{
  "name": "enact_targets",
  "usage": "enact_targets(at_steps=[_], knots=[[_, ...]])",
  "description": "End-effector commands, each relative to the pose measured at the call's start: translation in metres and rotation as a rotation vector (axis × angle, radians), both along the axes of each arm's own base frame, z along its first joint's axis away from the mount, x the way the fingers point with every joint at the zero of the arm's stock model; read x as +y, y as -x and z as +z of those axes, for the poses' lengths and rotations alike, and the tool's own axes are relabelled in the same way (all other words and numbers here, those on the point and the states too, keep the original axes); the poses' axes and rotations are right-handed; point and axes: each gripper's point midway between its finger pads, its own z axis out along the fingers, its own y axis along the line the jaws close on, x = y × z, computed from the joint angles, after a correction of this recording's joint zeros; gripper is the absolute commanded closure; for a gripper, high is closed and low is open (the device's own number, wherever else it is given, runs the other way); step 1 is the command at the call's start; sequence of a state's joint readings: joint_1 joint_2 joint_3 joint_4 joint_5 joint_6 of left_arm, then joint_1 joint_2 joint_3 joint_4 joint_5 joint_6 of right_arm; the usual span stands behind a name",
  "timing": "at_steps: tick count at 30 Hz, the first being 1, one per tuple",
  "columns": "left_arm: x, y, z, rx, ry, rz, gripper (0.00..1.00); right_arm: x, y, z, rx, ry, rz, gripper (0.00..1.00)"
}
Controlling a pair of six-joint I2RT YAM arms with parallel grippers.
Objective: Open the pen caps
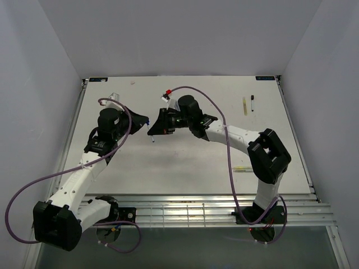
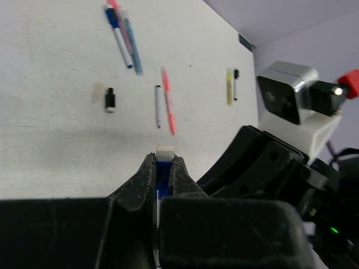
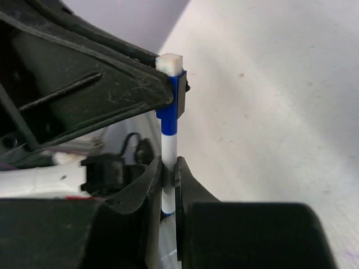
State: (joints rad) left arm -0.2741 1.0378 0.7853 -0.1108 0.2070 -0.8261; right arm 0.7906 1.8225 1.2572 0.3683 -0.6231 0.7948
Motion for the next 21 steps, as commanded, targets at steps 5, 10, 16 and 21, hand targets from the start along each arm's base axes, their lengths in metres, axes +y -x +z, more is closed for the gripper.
enact_targets(at_steps=[5,10,16,21], knots=[[0.009,-0.003,-0.013,0.140,-0.121,0.092,1.00,-0.035,-0.068,-0.036,-0.571,0.860,-0.473,0.92],[0.009,-0.015,-0.014,0.175,-0.166,0.096,1.00,-0.061,-0.074,-0.062,-0.648,1.019,-0.519,0.92],[0.005,-0.025,0.002,0.109,-0.172,0.078,1.00,-0.035,-0.048,-0.065,-0.589,0.797,-0.318,0.92],[0.008,-0.034,0.019,-0.003,-0.199,0.082,1.00,-0.008,0.018,-0.056,-0.437,0.402,0.040,0.92]])
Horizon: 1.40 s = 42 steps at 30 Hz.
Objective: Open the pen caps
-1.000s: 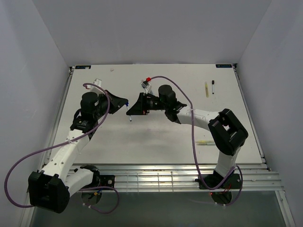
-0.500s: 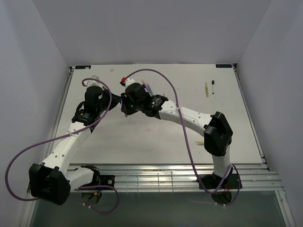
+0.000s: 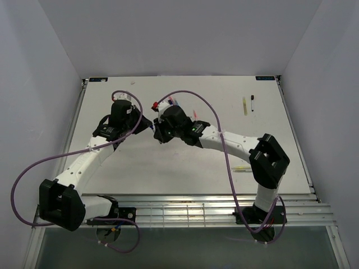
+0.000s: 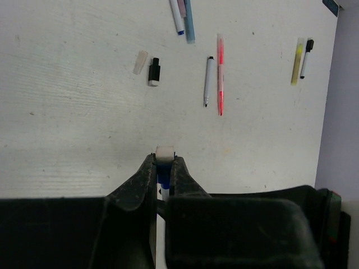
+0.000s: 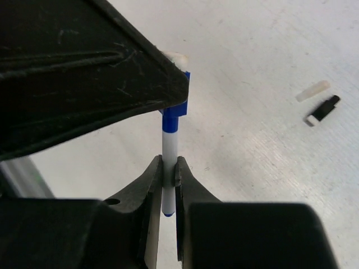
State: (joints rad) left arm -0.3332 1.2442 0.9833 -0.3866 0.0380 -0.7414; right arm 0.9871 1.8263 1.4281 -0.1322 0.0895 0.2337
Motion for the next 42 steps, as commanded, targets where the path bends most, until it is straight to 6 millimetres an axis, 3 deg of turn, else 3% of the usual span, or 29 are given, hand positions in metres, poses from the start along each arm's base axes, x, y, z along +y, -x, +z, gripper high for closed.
enact_targets(at_steps=[1,4,5,6,12,13,16,18,19,21,24,26,27,29,30,33,35,36,37,39,42], knots=[[0.003,-0.018,0.061,-0.221,0.012,0.001,1.00,0.007,0.051,0.003,0.176,-0.159,0.321,0.92],[0.009,-0.022,0.061,-0.244,-0.011,0.031,1.00,0.008,0.079,0.018,0.298,-0.307,0.472,0.92],[0.009,-0.023,0.062,-0.254,-0.006,0.029,1.00,0.011,0.077,0.034,0.277,-0.396,0.521,0.92],[0.008,-0.023,0.060,-0.252,-0.003,0.028,1.00,0.004,0.095,0.029,0.352,-0.427,0.592,0.92],[0.012,-0.023,0.051,-0.230,0.010,0.069,1.00,-0.005,0.117,0.050,0.491,-0.590,0.703,0.92],[0.013,-0.023,0.052,-0.237,0.012,0.074,1.00,-0.007,0.118,0.046,0.512,-0.586,0.682,0.92],[0.012,-0.026,0.047,-0.215,-0.016,0.061,1.00,-0.012,0.094,0.032,0.489,-0.525,0.518,0.92],[0.011,-0.028,0.042,-0.206,-0.056,0.025,1.00,-0.025,0.055,0.022,0.413,-0.464,0.349,0.92],[0.009,-0.030,0.043,-0.211,-0.068,0.005,1.00,-0.037,0.044,0.011,0.440,-0.398,0.260,0.92],[-0.004,-0.032,0.028,-0.169,-0.081,-0.083,1.00,-0.070,-0.007,0.000,0.343,-0.303,0.032,0.92],[-0.019,-0.040,0.012,-0.140,-0.101,-0.188,1.00,-0.126,-0.051,-0.020,0.302,-0.138,-0.197,0.92],[-0.021,-0.047,0.006,-0.130,-0.125,-0.214,1.00,-0.156,-0.070,-0.032,0.314,-0.075,-0.275,0.92],[-0.023,-0.052,-0.008,-0.100,-0.140,-0.226,1.00,-0.163,-0.080,-0.029,0.299,-0.071,-0.296,0.92],[-0.023,-0.063,-0.012,-0.103,-0.175,-0.244,1.00,-0.184,-0.097,-0.036,0.293,-0.045,-0.333,0.92],[-0.023,-0.069,-0.026,-0.077,-0.193,-0.253,1.00,-0.190,-0.103,-0.034,0.286,-0.044,-0.345,0.92],[-0.026,-0.086,-0.033,-0.080,-0.229,-0.298,1.00,-0.210,-0.120,-0.037,0.284,-0.039,-0.375,0.92],[-0.031,-0.093,-0.059,-0.022,-0.240,-0.354,1.00,-0.221,-0.131,-0.044,0.295,-0.041,-0.393,0.92],[-0.034,-0.105,-0.054,-0.045,-0.263,-0.377,1.00,-0.223,-0.133,-0.045,0.301,-0.046,-0.392,0.92],[-0.036,-0.109,-0.077,0.005,-0.278,-0.400,1.00,-0.225,-0.139,-0.044,0.300,-0.054,-0.394,0.92],[-0.037,-0.119,-0.083,0.018,-0.315,-0.426,1.00,-0.229,-0.146,-0.052,0.320,-0.059,-0.394,0.92],[-0.034,-0.128,-0.107,0.053,-0.357,-0.440,1.00,-0.234,-0.157,-0.062,0.333,-0.056,-0.401,0.92]])
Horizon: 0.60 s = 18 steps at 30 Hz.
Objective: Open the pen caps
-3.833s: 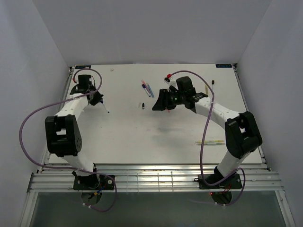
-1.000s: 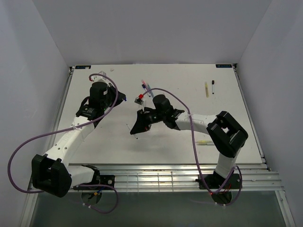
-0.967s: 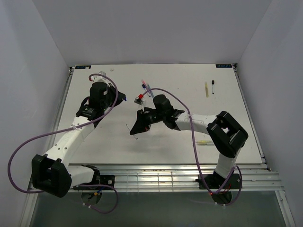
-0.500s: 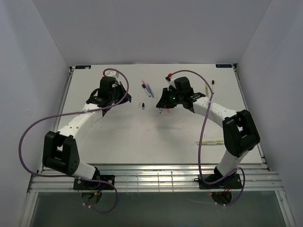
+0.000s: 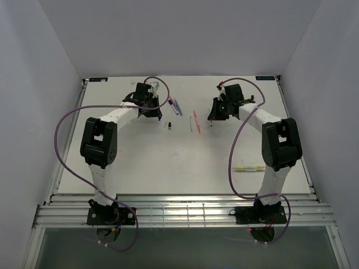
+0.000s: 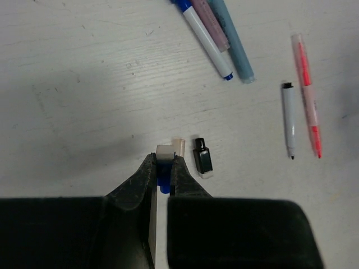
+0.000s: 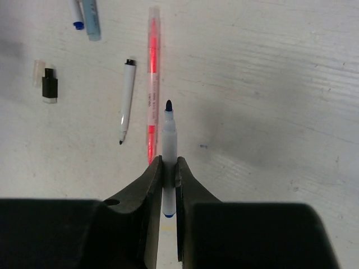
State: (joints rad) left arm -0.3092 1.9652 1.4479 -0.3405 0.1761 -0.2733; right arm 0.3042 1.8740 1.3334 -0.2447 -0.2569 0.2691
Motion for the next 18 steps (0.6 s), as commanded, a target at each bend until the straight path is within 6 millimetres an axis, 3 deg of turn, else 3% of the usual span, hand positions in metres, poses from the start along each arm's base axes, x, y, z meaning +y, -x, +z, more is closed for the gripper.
enact_targets(at_steps=[1,9,18], knots=[[0.005,-0.009,0.003,-0.025,-0.064,-0.065,1.00,-0.002,-0.017,0.005,-0.026,-0.005,0.025,0.92],[0.002,-0.019,-0.027,0.015,-0.088,-0.094,1.00,-0.005,-0.033,-0.020,0.012,-0.007,0.035,0.92],[-0.004,-0.012,-0.052,0.084,-0.055,-0.097,0.87,-0.004,-0.041,-0.037,0.030,0.000,0.039,0.92]])
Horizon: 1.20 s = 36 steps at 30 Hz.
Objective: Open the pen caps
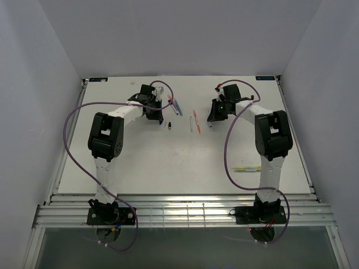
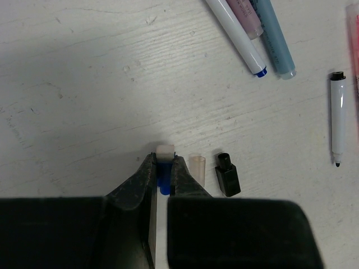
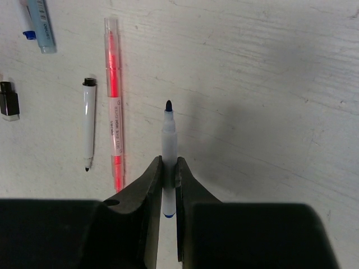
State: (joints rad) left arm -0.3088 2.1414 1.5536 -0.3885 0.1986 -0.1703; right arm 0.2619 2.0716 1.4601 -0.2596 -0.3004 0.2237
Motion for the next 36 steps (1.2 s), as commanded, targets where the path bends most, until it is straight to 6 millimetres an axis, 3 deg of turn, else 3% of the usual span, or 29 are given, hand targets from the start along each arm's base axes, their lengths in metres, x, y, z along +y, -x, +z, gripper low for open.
enact_targets(at_steps=[1,13,24,31,36], knots=[[-0.001,-0.002,0.001,0.008,0.020,-0.002,0.87,0.004,-0.013,0.008,-0.036,-0.016,0.018,0.92],[-0.010,0.020,0.005,0.060,0.097,-0.004,0.76,0.014,-0.021,0.002,-0.017,-0.047,0.006,0.92],[-0.012,0.033,-0.001,0.089,0.121,-0.006,0.64,0.037,-0.008,-0.012,0.018,-0.054,0.052,0.90],[-0.010,0.033,0.005,0.084,0.128,0.011,0.58,0.046,-0.008,-0.004,0.010,-0.083,0.064,0.77],[-0.009,0.033,0.010,0.072,0.127,0.023,0.57,0.048,-0.008,0.011,-0.024,-0.101,0.072,0.66]])
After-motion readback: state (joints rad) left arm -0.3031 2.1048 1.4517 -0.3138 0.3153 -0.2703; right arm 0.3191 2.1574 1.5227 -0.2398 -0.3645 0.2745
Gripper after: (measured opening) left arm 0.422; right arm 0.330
